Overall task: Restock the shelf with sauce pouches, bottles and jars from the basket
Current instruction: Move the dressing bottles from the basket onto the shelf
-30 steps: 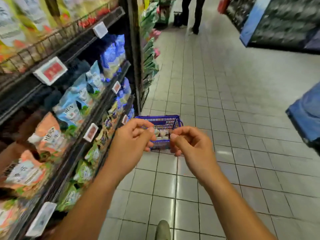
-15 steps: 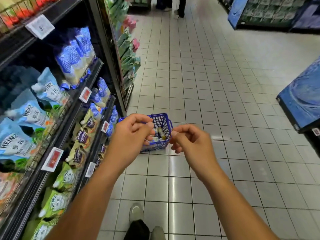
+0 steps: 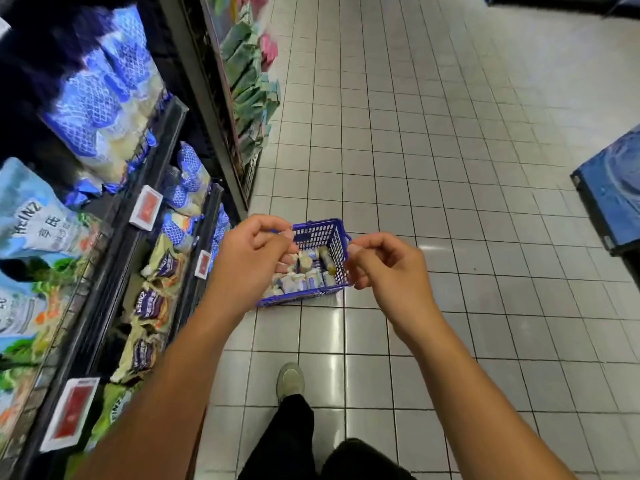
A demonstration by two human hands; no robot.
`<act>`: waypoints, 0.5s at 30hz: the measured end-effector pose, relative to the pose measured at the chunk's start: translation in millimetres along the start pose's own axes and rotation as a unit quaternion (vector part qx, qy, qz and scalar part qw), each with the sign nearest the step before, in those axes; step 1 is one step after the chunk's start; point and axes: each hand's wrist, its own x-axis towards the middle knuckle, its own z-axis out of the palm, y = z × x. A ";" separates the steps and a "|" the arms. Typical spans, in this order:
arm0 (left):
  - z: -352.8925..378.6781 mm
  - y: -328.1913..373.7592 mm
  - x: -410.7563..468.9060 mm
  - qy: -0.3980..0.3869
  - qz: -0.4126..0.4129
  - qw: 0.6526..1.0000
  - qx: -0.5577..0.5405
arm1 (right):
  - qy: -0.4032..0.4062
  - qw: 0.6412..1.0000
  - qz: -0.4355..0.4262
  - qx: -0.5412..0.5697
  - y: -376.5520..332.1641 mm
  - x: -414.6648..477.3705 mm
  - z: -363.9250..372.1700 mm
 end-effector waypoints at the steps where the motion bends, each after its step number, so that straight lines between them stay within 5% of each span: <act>1: -2.7 -0.7 13.1 0.001 -0.003 1.000 -0.002 | 0.002 1.000 0.004 0.000 0.8 11.5 3.4; 15: -14.9 -54.3 159.9 0.043 -0.084 0.996 0.004 | 0.030 0.995 0.097 -0.012 55.2 146.7 7.1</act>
